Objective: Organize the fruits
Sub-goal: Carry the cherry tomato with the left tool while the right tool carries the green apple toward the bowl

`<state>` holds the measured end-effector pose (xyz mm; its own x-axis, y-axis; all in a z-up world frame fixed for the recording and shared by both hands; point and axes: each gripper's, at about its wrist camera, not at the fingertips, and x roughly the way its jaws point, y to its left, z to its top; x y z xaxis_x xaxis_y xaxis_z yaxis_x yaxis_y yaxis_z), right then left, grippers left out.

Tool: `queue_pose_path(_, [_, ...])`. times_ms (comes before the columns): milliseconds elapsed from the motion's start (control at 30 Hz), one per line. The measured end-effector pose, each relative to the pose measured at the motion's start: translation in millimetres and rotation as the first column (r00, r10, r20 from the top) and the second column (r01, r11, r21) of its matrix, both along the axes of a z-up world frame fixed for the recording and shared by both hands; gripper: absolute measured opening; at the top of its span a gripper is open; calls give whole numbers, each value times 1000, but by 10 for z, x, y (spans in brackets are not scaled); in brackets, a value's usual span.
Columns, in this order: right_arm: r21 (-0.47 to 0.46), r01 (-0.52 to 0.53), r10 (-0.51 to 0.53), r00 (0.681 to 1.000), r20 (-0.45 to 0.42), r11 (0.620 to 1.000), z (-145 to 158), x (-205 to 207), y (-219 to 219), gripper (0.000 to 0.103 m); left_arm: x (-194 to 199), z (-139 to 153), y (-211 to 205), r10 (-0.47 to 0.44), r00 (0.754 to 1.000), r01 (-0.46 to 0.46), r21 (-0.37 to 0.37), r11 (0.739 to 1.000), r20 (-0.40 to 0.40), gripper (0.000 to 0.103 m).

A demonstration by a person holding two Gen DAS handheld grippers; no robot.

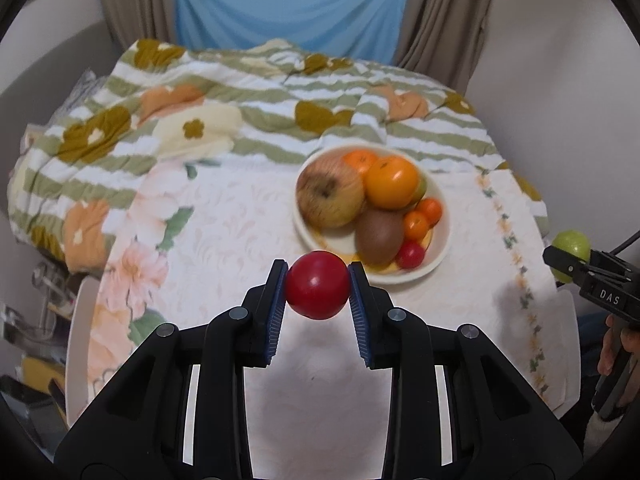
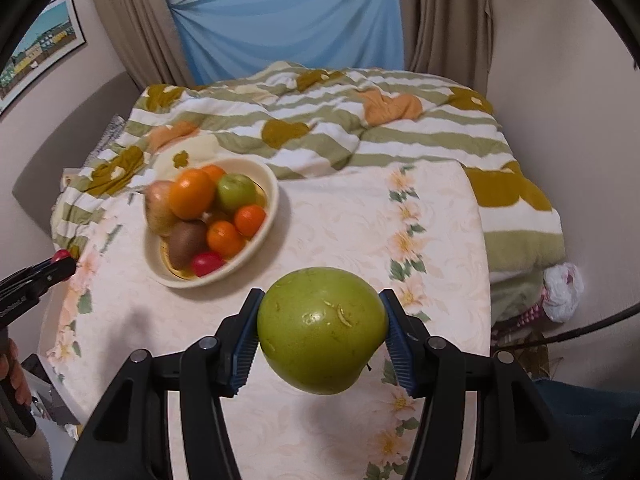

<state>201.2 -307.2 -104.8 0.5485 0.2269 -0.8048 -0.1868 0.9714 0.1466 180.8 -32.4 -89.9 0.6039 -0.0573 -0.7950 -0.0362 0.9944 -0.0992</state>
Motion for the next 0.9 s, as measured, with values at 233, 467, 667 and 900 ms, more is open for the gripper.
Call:
queue_pose_path(233, [20,-24,23,999,36,1000,199,110,183,53,247,172,-123,-67,997,67,-7,998,33,38])
queue_pose_path(467, [32,-9,7,999,53,999,287,296,379,53,555,104,-209,-145,989,145,-14,989,7,38])
queue_pose_path(667, [36,22,-24,999,48,999,269,455,486,53,776,-112,-270,-222,974,222,-11,975,-39,38])
queue_pose_path(900, [24,44,-45,999,21,999,154,553,593,53,912,-414,-291,-280,954,280,-17,960,-104,38])
